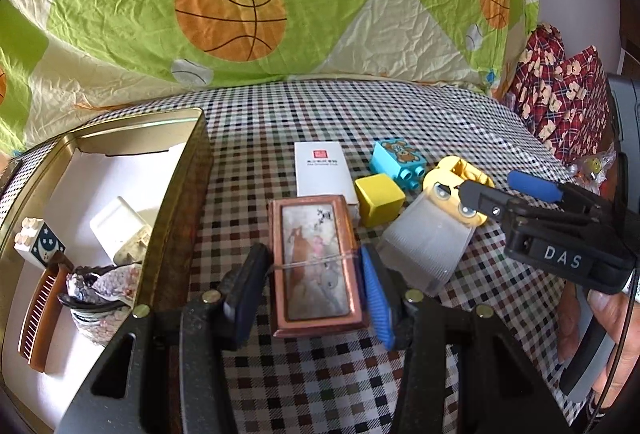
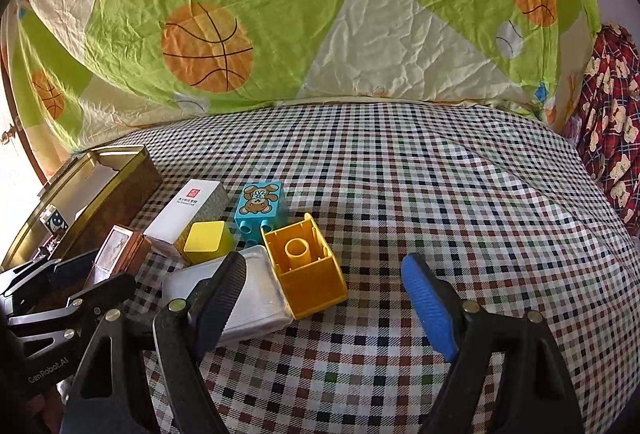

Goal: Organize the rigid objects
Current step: 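Grasp the pink photo frame with left tool while right tool grasps yellow Lego block, then lift the frame and yellow block and carry both over the gold tin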

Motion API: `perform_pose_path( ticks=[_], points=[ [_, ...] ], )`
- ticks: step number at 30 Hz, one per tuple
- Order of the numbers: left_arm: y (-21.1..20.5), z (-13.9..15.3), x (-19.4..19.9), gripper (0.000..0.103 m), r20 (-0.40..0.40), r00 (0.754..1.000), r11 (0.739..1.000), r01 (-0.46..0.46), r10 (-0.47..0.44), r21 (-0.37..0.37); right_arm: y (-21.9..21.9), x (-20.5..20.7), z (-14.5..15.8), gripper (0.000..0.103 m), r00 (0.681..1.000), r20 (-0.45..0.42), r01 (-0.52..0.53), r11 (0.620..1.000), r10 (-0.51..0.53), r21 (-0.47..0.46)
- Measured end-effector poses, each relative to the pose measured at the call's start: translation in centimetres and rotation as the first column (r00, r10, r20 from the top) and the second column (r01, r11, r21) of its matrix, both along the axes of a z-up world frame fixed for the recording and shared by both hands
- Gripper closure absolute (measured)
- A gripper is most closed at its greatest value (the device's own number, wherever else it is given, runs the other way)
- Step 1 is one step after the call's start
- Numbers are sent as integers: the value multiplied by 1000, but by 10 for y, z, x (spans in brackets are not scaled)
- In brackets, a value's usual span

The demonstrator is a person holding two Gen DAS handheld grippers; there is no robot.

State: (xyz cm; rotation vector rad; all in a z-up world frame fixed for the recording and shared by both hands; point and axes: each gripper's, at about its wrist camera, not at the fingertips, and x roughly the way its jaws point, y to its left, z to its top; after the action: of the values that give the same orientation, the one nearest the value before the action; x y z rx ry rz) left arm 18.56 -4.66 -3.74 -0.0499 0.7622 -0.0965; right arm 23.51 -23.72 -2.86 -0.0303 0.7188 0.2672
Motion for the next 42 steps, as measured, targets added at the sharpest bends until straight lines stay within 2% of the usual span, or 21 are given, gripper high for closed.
perform_pose_path(
  ticks=[2, 4, 6, 9, 15, 20, 32, 42],
  points=[
    [1, 1, -2, 56, 6, 1000, 1000, -4, 4, -5, 2, 4, -2, 21, 1000, -17, -9, 1000, 9, -5],
    [1, 2, -3, 56, 18, 1000, 1000, -12, 12, -4, 4, 8, -6, 28, 999, -45, -23, 1000, 22, -5],
    [1, 4, -7, 56, 38, 999, 1000, -20, 20, 3, 4, 9, -7, 50, 998, -51, -48, 999, 49, 17],
    [0, 9, -13, 56, 75, 997, 999, -35, 34, 14, 5, 6, -6, 69, 997, -39, -62, 998, 63, 15],
    [4, 16, -21, 56, 136, 989, 998, -68, 66, 10, 11, -12, 3, 69, 997, 49, -64, 998, 65, -22],
    [7, 20, -27, 56, 175, 981, 996, -89, 87, 2, 10, -29, 12, 69, 990, 129, -52, 999, 54, -14],
    [13, 27, -39, 56, 244, 962, 993, -117, 121, -29, 8, -62, 28, 69, 952, 304, -23, 1000, 20, 9],
    [4, 36, -58, 56, 355, 927, 991, -133, 117, 20, 4, -79, 36, 69, 926, 378, -26, 999, 7, 45]
  ],
)
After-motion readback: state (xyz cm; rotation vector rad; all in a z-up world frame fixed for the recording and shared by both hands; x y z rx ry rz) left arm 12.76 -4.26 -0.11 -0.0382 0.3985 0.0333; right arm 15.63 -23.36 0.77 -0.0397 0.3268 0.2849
